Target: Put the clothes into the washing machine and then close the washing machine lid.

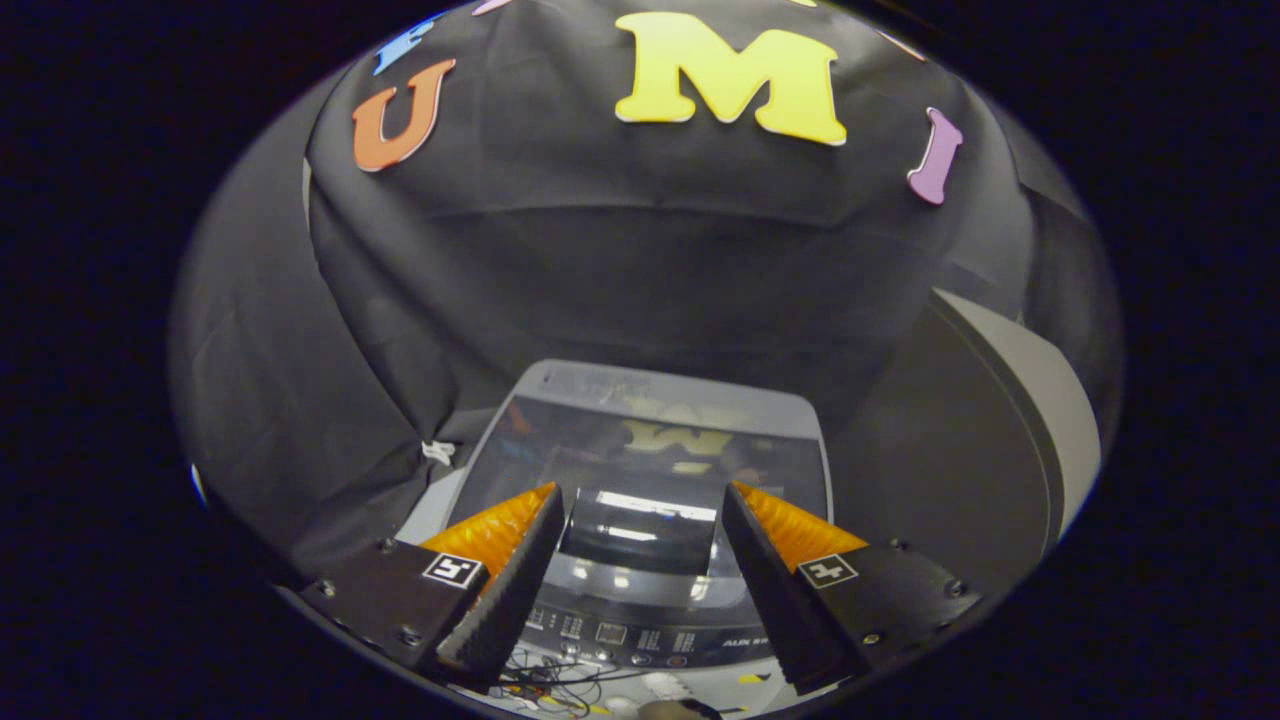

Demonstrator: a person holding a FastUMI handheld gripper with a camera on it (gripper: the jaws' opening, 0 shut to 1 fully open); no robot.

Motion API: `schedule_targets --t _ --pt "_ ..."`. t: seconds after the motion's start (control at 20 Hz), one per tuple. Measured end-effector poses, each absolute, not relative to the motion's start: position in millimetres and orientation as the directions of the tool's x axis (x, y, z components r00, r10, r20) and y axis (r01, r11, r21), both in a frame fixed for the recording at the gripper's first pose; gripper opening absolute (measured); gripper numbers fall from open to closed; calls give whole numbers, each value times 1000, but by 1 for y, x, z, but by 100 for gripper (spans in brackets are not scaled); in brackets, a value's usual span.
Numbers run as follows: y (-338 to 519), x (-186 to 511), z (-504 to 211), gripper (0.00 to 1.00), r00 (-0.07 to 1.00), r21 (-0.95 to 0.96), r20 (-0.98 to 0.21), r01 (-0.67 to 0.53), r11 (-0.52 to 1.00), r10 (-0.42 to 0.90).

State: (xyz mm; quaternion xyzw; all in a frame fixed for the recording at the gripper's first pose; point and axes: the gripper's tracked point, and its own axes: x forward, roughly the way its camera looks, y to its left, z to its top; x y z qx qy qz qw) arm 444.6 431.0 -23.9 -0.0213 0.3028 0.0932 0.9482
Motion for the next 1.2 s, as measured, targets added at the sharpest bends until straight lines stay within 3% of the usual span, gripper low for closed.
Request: schedule_targets --t 0.55,0.95,1.2 --pt "416 417 -1 99 825 39 -537 -186 982 178" --pt "337 345 103 99 939 28 -247 -238 971 238" --pt "237 277 135 99 976 73 -92 -191 979 198"
